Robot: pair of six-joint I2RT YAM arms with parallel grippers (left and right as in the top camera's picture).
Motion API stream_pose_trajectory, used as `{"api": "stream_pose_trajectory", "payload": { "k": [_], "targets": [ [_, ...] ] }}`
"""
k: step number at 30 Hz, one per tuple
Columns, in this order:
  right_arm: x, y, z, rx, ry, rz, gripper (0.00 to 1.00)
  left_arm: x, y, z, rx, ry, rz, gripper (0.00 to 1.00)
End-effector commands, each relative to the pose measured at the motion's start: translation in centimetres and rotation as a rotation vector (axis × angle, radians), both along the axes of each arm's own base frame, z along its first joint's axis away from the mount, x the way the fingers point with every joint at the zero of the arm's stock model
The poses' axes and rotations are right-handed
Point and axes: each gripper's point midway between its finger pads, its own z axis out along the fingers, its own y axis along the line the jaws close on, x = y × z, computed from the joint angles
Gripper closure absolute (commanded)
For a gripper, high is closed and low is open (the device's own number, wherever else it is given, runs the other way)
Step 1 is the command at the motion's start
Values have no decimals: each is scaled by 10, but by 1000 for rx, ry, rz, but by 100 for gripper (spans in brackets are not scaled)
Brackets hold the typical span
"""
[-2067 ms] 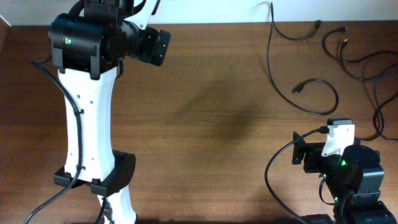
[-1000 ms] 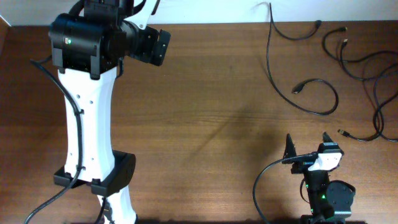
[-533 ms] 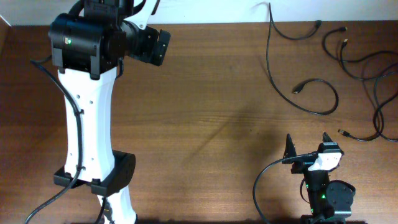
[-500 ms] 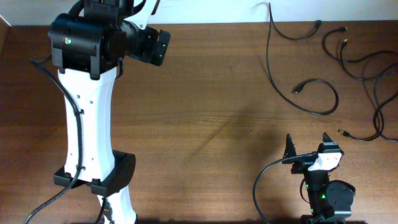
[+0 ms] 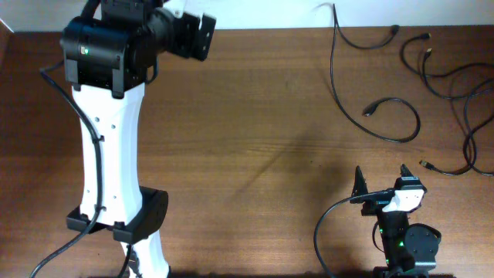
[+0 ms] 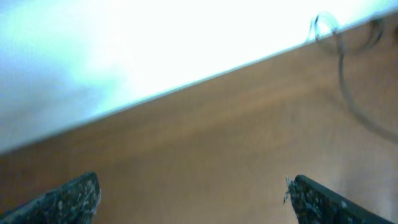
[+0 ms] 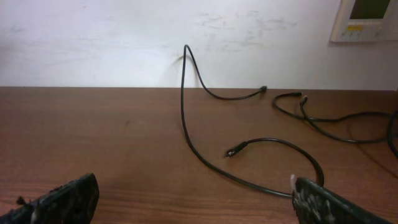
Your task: Untangle cables
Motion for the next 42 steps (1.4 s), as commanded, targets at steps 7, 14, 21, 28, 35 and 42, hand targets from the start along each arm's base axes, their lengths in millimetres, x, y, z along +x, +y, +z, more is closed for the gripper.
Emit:
{"api": "stream_pose_trajectory", "payload": {
  "k": [7,14,21,28,35,42],
  "targets": [
    [0,-1,-3,-3,5,-2,2,-40,-3,100,-107,-335,-67,1],
    [0,-1,-3,-3,5,-2,1,-83,18,68,-93,-384,-17,1],
    [0,-1,-3,-3,5,-2,2,-141,40,-32,-75,-304,32,1],
    [0,-1,-3,-3,5,-2,2,-187,52,-148,-177,-229,102,1],
    [0,-1,-3,-3,5,-2,2,-191,61,-228,-286,-250,189,1],
    [0,-1,-3,-3,5,-2,2,-197,77,-268,-343,-291,251,1]
  ]
}}
